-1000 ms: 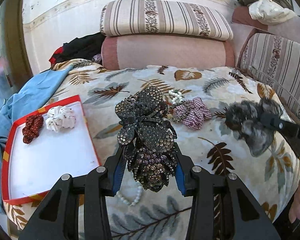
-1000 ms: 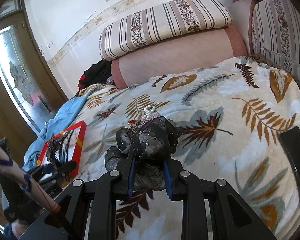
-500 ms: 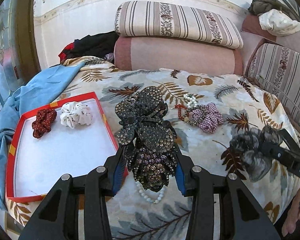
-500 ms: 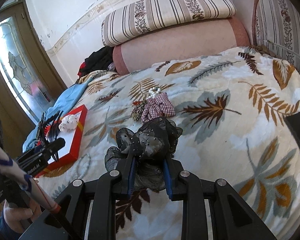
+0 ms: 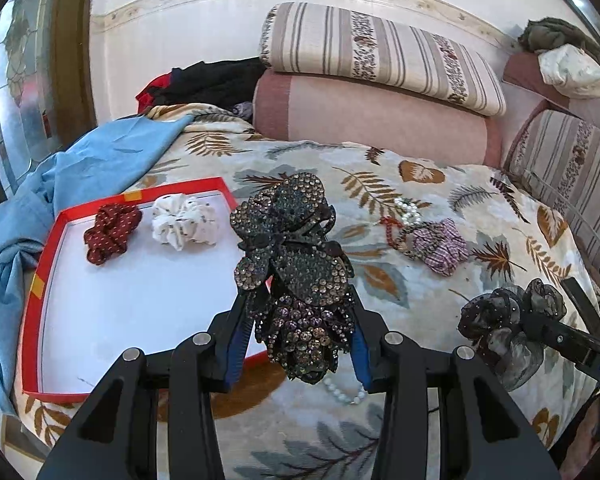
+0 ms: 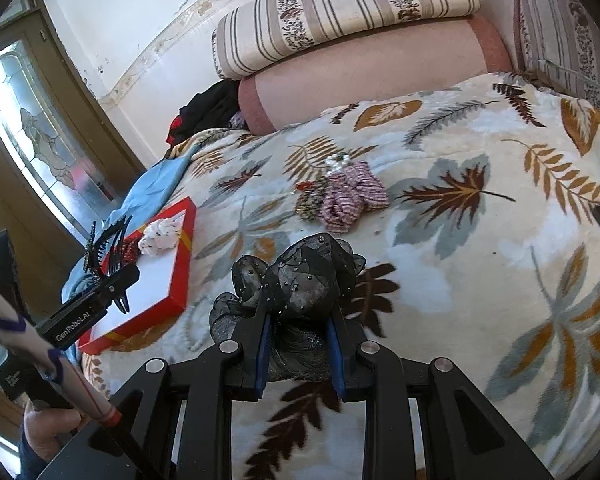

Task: Organize jewelry
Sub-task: 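Lift and carry the bow scrunchie and butterfly clip toward the tray, then lower both items into the tray beside the scrunchies and open both tools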

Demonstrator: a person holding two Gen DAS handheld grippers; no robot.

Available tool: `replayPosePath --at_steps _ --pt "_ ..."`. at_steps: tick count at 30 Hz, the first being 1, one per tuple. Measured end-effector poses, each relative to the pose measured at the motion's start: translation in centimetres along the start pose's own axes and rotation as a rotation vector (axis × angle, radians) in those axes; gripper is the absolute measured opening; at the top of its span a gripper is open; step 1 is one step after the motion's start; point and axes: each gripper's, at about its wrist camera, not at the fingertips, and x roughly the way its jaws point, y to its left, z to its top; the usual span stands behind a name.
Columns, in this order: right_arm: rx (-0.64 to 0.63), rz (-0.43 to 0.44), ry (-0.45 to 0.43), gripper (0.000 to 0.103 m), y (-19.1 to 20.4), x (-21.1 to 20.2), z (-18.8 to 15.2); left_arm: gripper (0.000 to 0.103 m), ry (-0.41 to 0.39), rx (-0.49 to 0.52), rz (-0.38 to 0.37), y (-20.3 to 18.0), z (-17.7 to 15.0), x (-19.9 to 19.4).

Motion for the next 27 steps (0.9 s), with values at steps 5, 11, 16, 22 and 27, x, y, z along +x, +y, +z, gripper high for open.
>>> replayPosePath --at_steps 5,11,16,22,27 --pt "-0.024 0.023 0.015 0.026 2.1 0.9 0.3 0.042 -0.002 -0.032 0.018 2.0 0.0 -0.1" --pt "-0.06 0.057 0.035 0.026 5.1 2.1 0.8 0.042 0.002 -0.079 0.059 5.1 0.2 -0.2" --pt "-0.1 0.091 0.05 0.026 8.1 3.3 1.4 0.042 0.005 -0.138 0.11 8.6 0.3 -0.3" --pt "-0.14 0.15 0.064 0.026 11.7 4.7 2.4 0.042 0.003 -0.195 0.211 13.8 0.8 -0.7" --pt "-0.183 0.185 0.086 0.026 14.9 6.6 3.0 0.042 0.028 -0.237 0.263 17.7 1.0 0.1"
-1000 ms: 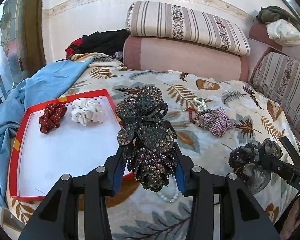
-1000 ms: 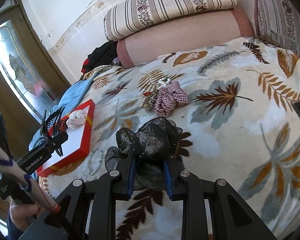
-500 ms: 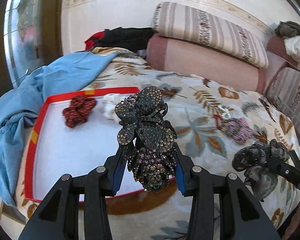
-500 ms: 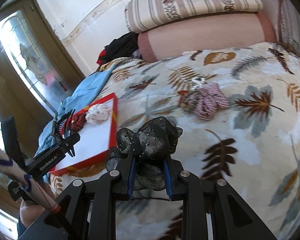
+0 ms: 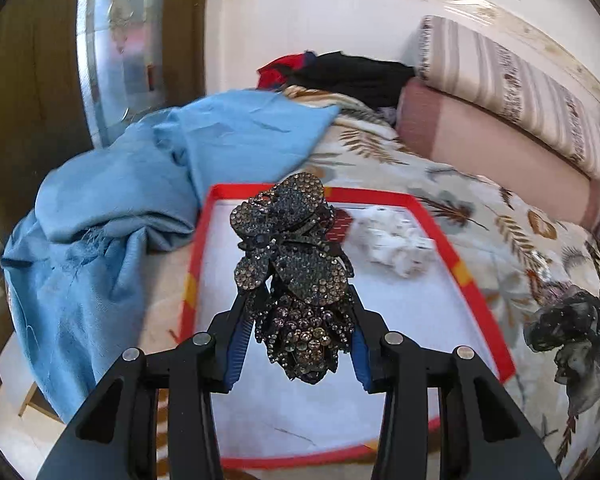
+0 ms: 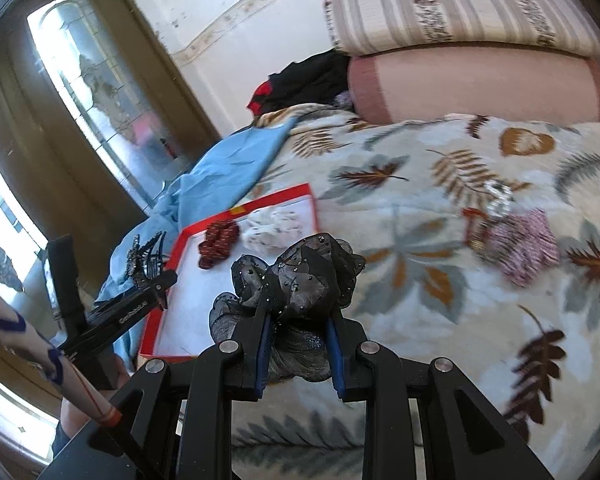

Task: Organize jewelry
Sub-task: 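Lower both items into the tray beside the scrunchies and open both tools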

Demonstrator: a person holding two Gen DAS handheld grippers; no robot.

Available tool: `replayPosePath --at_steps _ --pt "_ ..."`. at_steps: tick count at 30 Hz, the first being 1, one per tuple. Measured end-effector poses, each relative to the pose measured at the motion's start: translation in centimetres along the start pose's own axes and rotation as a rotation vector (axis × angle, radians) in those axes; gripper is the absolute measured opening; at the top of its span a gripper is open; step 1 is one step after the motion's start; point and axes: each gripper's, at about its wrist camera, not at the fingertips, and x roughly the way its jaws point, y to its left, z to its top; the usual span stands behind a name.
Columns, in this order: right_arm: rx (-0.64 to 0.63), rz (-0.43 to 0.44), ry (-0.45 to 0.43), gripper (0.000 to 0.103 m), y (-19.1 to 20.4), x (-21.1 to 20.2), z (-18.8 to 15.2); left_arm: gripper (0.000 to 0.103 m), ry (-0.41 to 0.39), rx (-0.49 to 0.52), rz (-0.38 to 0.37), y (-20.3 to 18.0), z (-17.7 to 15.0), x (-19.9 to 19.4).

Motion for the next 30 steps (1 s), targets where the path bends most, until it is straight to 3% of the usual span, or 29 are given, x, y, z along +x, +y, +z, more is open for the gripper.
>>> replayPosePath --at_steps 13,30 --pt "0.008 0.034 0.113 0.027 2.9 8.3 1.3 0.042 0.12 -0.016 0.047 1.9 0.7 5.0" --pt "0.032 -0.017 0.189 0.028 2.5 14.9 1.5 0.042 0.163 -0.013 0.039 2.2 0.7 7.2"
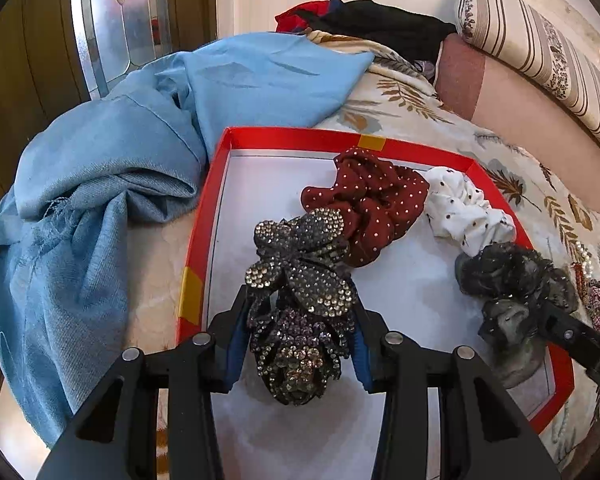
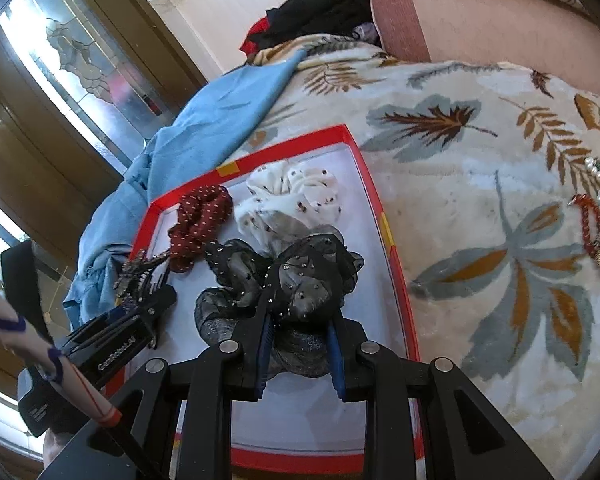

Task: Organize jewelry
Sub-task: 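Lower both items into the tray beside the scrunchies and open both tools, then move the right tool toward the pink gingham scrunchie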

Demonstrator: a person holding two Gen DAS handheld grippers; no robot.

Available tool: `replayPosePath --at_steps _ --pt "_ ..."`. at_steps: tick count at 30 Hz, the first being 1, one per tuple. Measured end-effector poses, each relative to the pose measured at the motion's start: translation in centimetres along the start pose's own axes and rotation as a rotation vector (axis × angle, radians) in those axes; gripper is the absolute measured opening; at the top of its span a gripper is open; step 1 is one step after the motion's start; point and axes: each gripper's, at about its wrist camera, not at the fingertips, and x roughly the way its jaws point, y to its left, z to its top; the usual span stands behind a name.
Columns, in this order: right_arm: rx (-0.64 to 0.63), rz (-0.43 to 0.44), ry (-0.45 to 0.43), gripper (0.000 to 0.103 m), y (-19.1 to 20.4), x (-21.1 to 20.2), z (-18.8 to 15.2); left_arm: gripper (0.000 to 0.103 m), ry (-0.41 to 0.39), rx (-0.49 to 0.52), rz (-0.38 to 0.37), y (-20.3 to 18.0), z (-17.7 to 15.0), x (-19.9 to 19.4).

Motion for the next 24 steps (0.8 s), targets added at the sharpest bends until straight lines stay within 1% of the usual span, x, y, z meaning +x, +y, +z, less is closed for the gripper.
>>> replayPosePath --at_steps 2,3,5,7,8,18,24 --pt "0.002 -0.009 -0.001 0.029 -0.1 0.2 -0.1 0.043 -0.009 0.002 -0.009 0.0 0.0 -0.2" --pt "-0.002 -0.015 -0.002 0.031 -0.2 0.1 -0.2 0.046 -0.016 0.004 -0.011 -0.1 0.0 -0.4" --pt "-0.004 -0.017 -0.003 0.048 -0.3 -0.1 -0.3 0.053 -0.034 0.01 -0.015 -0.2 0.0 -0.8" --pt "0.004 -0.009 -0.011 0.056 -0.5 -0.6 -0.4 0.055 -0.063 0.012 -0.026 -0.3 0.1 -1.6" --pt "0.009 -0.003 -0.015 0.057 -0.6 -0.9 -0.5 0.057 -0.077 0.01 -0.033 -0.3 0.1 -2.0" --pt "0.016 0.031 -0.084 0.059 -0.8 -4.8 -1.3 0.06 -0.188 -0.035 -0.052 0.3 0.4 -4.6" --pt "0.007 0.028 -0.128 0.059 -1.2 -7.9 -2.8 0.065 -0.273 -0.031 -0.058 -0.9 0.4 -6.3"
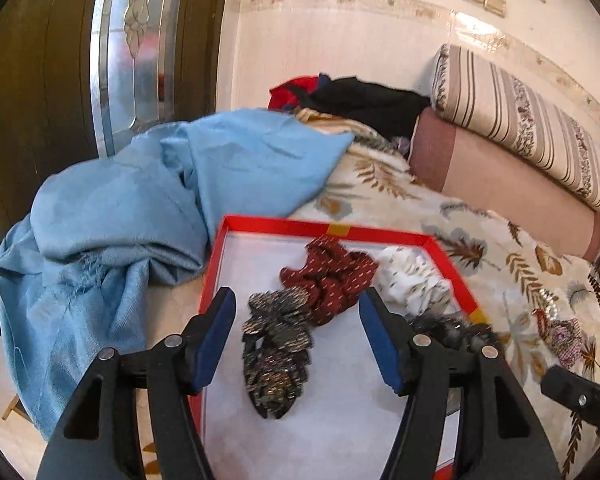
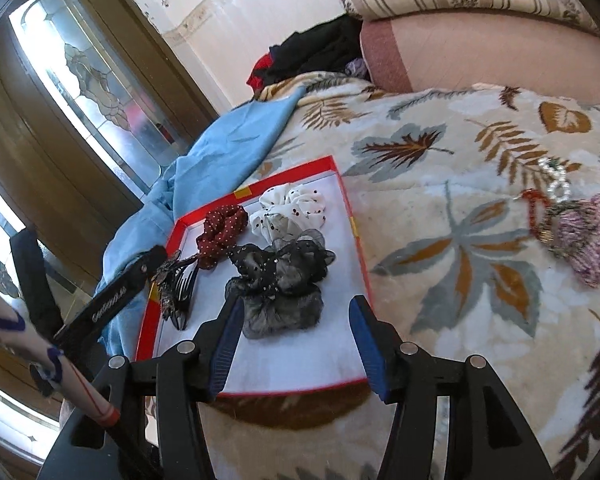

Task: Organize jewelry
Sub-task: 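Move the right tool toward the pink gingham scrunchie, then grasp pink gingham scrunchie with right tool while left tool grasps leopard-print hair tie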

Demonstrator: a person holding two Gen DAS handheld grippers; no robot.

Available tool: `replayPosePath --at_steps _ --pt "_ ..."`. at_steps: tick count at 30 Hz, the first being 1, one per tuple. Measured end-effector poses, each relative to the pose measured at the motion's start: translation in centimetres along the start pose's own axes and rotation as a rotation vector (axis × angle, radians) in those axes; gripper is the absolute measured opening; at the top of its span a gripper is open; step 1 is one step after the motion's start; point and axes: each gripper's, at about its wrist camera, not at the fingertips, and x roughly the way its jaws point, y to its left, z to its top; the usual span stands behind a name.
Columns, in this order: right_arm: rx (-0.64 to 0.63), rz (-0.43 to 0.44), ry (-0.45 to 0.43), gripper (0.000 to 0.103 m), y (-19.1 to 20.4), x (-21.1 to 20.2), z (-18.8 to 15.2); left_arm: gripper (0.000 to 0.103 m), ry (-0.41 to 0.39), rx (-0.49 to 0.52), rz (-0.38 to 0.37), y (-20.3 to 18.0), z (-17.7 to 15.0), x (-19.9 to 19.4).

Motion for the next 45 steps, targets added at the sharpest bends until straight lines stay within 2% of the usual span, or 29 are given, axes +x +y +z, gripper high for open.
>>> replayPosePath --at_steps 7,12,17,24,26,29,33,37,38,39,40,41,45 --pt "0.035 -0.039 -0.052 0.062 -3.3 -4.1 -0.6 0.065 -0.042 0.09 -0.034 -4.2 -0.4 -1.1" --pt "0.097 -0.089 -0.079 0.062 -7.8 -6.7 -0.6 0.065 -0.054 0.16 -0.083 -7.9 -1.4 -2.0" --pt "0.181 -0.194 -0.106 0.062 -14.6 -10.1 -1.1 0.066 -0.042 0.261 -0.149 -12.2 -2.9 -2.4" --pt "0.339 -0.338 -0.111 0.064 -24.0 -13.4 -0.8 0.067 0.043 0.34 -0.277 -18.1 -5.3 -2.0" --pt "0.361 -0.343 -0.11 0.064 -25.4 -13.4 -0.6 0.067 0.072 0.353 -0.31 -19.5 -5.9 -1.8" --pt "0.376 -0.297 -0.097 0.064 -26.3 -12.1 0.2 0.067 0.106 0.373 -0.344 -21.3 -6.8 -1.5" --pt "0.333 -0.272 -0.078 0.064 -26.2 -9.1 2.2 0.067 0.111 0.422 -0.345 -22.5 -7.6 -1.4" --pt "0.267 -0.256 -0.037 0.064 -25.7 -5.7 3.8 0.067 0.14 0.411 -0.355 -22.4 -7.8 -0.9" --pt "0.25 -0.257 -0.029 0.059 -25.5 -5.0 4.0 0.067 0.146 0.409 -0.356 -22.3 -7.8 -0.7" --pt "0.236 -0.244 -0.017 0.051 -25.4 -4.4 4.0 0.067 0.152 0.411 -0.355 -22.4 -7.9 -0.5" --pt "0.219 -0.222 0.006 0.023 -25.1 -3.6 3.9 0.067 0.155 0.411 -0.354 -22.4 -7.9 -0.5" --pt "0.21 -0.221 0.015 0.014 -24.9 -3.5 3.7 0.067 0.159 0.41 -0.356 -22.3 -7.9 -0.4" --pt "0.225 -0.223 -0.021 0.011 -24.6 -5.7 3.4 0.068 0.197 0.396 -0.382 -22.8 -7.8 0.3"
